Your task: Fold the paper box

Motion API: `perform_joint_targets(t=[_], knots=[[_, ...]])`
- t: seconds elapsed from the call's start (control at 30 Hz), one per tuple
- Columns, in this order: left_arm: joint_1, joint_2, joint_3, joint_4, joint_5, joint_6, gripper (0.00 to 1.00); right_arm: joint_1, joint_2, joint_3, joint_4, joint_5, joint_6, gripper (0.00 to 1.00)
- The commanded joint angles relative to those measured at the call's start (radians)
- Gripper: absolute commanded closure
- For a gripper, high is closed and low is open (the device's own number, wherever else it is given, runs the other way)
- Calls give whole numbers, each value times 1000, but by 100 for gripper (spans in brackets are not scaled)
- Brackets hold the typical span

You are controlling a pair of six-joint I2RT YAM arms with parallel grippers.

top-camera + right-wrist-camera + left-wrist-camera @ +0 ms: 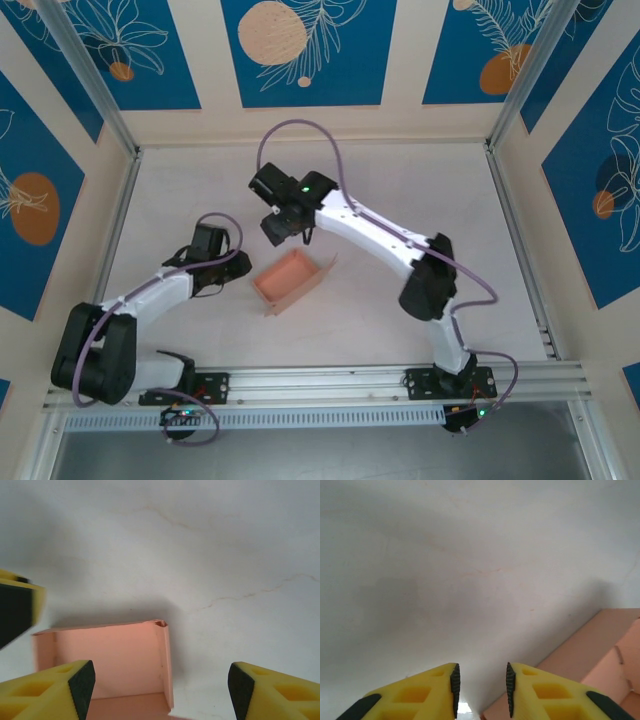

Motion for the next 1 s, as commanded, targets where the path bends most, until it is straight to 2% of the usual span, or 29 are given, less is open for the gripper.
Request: perform_joint_targets(t=[0.0, 0.17, 0.3, 0.4, 0.53, 0.73, 0.97], knots=[[10, 39, -6, 15, 35, 31, 72, 0, -206, -121, -21, 56, 131, 27], [-5, 46, -27, 10, 52, 26, 77, -5, -485, -410, 1, 121, 336, 26], [-56, 44, -56, 24, 60, -7, 78, -52, -687, -661, -12, 137, 542, 26], [-119, 37, -83, 51, 65, -59, 79, -124, -823, -833, -2, 74, 637, 26], [-234, 3, -117, 86, 44, -148, 80, -211, -949, -1031, 63, -69, 669, 27], [-400, -17, -154, 177, 6, -282, 80, -300, -983, -1183, 169, -189, 648, 27], [-551, 147, -100, 386, -14, -378, 80, -417, -857, -1191, 323, -293, 516, 27]])
